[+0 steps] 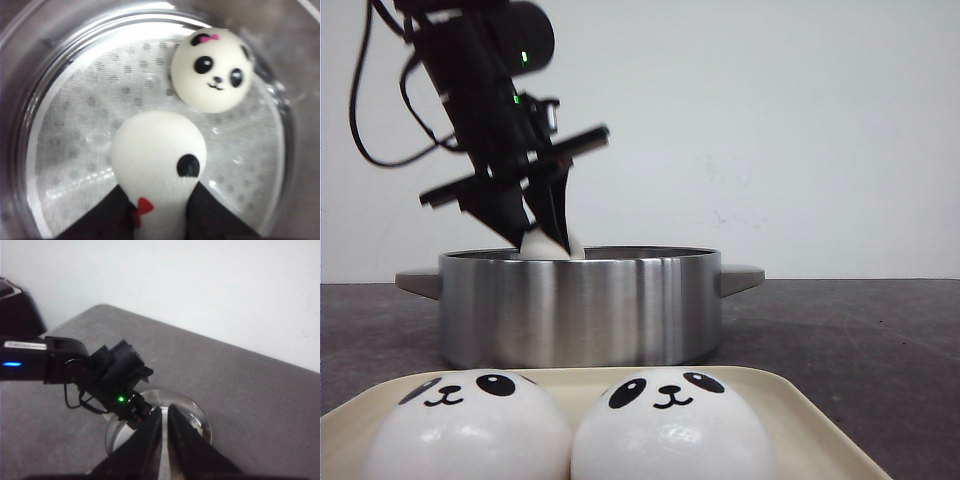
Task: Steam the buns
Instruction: 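Carry the bun with the left gripper into the pot and release, then lower the right gripper onto the nearer panda bun beside it and grasp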
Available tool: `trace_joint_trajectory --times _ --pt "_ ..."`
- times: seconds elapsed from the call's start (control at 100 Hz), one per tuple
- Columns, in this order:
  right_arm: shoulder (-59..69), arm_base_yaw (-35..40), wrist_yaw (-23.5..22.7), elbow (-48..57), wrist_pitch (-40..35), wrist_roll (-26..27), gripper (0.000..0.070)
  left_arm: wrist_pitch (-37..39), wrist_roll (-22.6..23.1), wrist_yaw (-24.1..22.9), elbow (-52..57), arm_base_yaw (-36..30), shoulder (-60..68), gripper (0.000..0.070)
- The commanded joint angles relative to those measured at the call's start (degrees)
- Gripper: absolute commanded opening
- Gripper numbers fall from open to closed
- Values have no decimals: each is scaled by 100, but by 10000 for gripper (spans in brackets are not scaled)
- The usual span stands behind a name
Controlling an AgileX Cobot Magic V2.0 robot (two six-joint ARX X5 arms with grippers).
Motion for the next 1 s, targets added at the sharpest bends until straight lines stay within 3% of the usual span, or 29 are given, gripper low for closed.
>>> trace_joint_trajectory --times 0.0,0.15,0.32,0.53,0.6,0.99 --pt "52 68 17 105 -68 26 12 136 76 -66 144 -11 238 4" --pt "52 68 35 105 -284 232 12 238 76 -131 144 52 520 7" --pt "52 68 42 105 -348 310 12 402 76 -223 144 101 654 132" --pt "52 68 44 105 -350 391 12 505 70 -256 162 129 664 523" --pt "52 68 44 105 -350 391 12 444 72 -243 197 131 664 608" --pt "142 52 190 50 -754 420 12 -131 33 -197 1036 72 444 614"
